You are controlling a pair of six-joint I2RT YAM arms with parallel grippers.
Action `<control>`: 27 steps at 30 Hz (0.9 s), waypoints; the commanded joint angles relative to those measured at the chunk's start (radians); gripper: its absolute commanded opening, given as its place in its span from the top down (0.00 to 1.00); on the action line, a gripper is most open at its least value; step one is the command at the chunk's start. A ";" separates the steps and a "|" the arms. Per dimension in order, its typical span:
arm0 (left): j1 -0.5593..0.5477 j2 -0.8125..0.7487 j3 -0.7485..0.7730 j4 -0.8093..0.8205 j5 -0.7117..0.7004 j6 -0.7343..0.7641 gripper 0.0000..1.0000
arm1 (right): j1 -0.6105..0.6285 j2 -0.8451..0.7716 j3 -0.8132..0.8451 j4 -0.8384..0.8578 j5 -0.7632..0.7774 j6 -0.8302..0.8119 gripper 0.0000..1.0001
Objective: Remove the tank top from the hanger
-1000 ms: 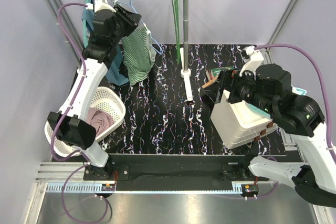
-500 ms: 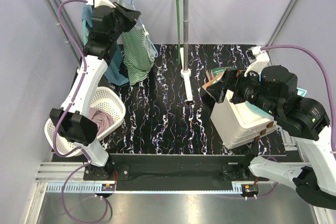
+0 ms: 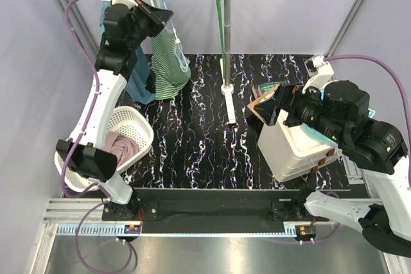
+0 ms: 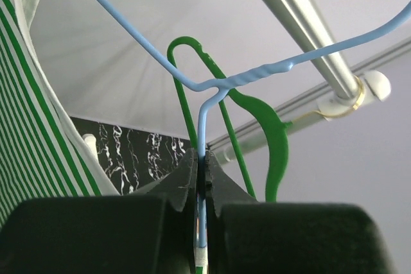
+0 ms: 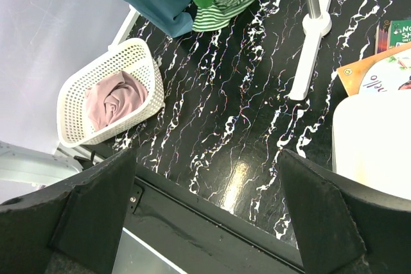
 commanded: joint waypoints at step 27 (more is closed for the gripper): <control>-0.421 -0.812 -0.682 -0.094 -0.325 -0.031 1.00 | 0.146 0.138 -0.093 0.076 -0.362 0.038 0.00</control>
